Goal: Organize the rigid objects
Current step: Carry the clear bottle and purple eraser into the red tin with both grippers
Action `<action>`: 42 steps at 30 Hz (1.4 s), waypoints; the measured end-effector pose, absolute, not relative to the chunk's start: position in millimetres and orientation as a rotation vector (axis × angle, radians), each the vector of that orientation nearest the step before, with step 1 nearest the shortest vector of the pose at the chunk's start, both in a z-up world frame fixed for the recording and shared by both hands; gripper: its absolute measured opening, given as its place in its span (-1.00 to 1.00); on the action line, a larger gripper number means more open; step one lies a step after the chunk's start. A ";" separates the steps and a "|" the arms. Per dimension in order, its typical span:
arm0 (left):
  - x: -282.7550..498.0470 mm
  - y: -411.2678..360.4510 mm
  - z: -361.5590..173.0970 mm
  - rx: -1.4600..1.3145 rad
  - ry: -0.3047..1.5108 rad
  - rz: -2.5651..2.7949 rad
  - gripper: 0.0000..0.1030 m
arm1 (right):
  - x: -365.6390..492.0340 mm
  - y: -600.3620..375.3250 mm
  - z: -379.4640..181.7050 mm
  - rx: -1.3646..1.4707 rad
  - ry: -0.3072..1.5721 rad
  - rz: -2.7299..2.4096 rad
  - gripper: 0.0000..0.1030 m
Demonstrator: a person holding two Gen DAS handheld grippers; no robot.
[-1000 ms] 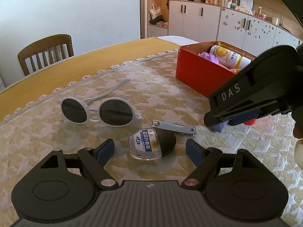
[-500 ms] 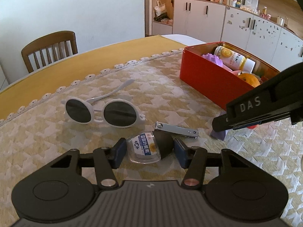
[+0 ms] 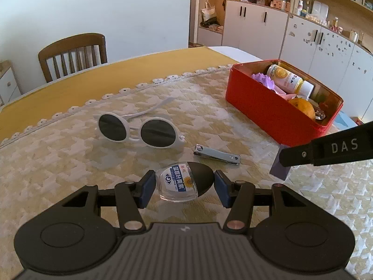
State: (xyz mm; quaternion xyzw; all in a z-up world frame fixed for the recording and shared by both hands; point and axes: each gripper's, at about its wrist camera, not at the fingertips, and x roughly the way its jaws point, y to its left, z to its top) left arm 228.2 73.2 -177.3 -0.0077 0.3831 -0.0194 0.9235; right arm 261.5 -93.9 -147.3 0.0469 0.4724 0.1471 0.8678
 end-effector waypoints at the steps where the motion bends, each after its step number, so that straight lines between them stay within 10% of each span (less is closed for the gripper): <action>1: 226.7 72.9 -175.3 -0.018 0.786 -0.038 0.05 | 259.7 -95.3 -144.8 0.093 0.980 0.316 -0.69; 42: 335.3 -83.5 -80.1 -0.049 0.702 -0.050 0.05 | 335.1 -256.8 -94.3 0.014 0.872 0.534 -0.68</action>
